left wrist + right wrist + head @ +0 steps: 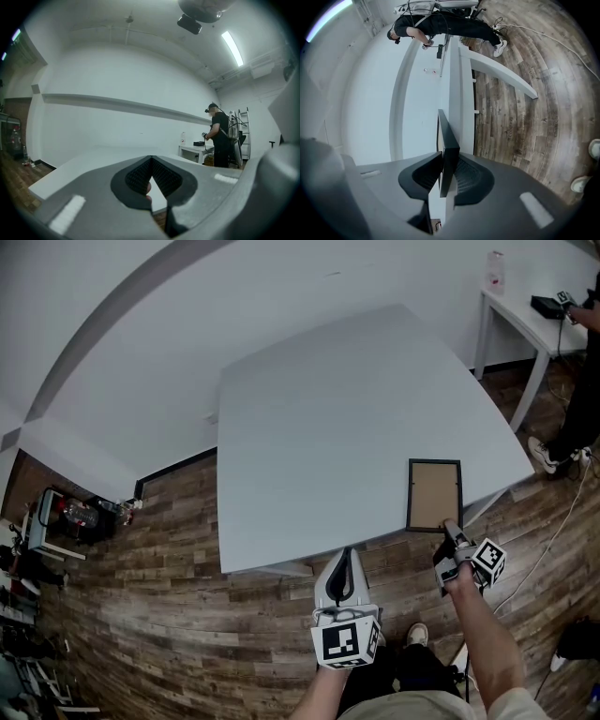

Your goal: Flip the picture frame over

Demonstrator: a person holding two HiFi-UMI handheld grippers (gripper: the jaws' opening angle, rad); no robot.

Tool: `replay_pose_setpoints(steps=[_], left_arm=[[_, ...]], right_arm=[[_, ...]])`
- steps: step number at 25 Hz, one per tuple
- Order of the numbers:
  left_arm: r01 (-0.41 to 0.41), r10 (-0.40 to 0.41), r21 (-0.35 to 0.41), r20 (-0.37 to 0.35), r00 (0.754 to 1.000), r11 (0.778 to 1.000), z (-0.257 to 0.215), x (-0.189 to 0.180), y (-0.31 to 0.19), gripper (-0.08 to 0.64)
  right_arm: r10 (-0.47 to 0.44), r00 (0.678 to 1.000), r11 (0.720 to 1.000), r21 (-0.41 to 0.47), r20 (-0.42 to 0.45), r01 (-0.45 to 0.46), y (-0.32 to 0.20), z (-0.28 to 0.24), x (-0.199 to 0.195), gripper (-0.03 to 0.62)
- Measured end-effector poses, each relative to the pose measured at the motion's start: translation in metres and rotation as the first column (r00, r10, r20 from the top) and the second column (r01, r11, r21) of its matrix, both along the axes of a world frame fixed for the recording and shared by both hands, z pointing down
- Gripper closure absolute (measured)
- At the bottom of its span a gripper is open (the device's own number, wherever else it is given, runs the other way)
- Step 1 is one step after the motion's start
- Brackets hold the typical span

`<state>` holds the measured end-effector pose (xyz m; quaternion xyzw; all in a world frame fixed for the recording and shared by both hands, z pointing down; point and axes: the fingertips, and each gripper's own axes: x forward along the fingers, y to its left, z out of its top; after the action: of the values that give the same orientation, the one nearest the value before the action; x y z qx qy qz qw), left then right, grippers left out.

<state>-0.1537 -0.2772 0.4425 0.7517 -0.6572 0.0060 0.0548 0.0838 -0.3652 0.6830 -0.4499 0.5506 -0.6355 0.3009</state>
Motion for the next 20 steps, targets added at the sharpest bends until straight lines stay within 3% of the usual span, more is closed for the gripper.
replay_pose_setpoints(steps=[4, 8, 14, 17, 20], left_arm=[[-0.003, 0.003, 0.004, -0.001, 1.0, 1.0, -0.002, 0.003, 0.0, 0.56], [-0.005, 0.005, 0.005, 0.0, 1.0, 1.0, -0.003, 0.002, 0.0, 0.56], [-0.006, 0.006, 0.015, -0.004, 1.0, 1.0, -0.007, 0.001, -0.003, 0.56], [-0.009, 0.01, 0.021, -0.008, 1.0, 1.0, -0.01, 0.001, -0.003, 0.56], [-0.011, 0.011, 0.021, -0.013, 1.0, 1.0, -0.013, 0.001, -0.005, 0.56]], right_arm=[[0.016, 1.0, 1.0, -0.014, 0.005, -0.016, 0.001, 0.0, 0.002, 0.486], [0.013, 0.999, 0.999, 0.03, -0.033, -0.012, 0.001, -0.005, 0.005, 0.361], [0.038, 0.972, 0.999, 0.044, -0.232, -0.028, 0.01, -0.008, 0.028, 0.331], [0.06, 0.911, 0.996, 0.078, -0.407, -0.031, 0.018, -0.026, 0.041, 0.344], [0.047, 0.808, 0.987, 0.153, -0.587, 0.054, 0.025, -0.057, 0.038, 0.354]])
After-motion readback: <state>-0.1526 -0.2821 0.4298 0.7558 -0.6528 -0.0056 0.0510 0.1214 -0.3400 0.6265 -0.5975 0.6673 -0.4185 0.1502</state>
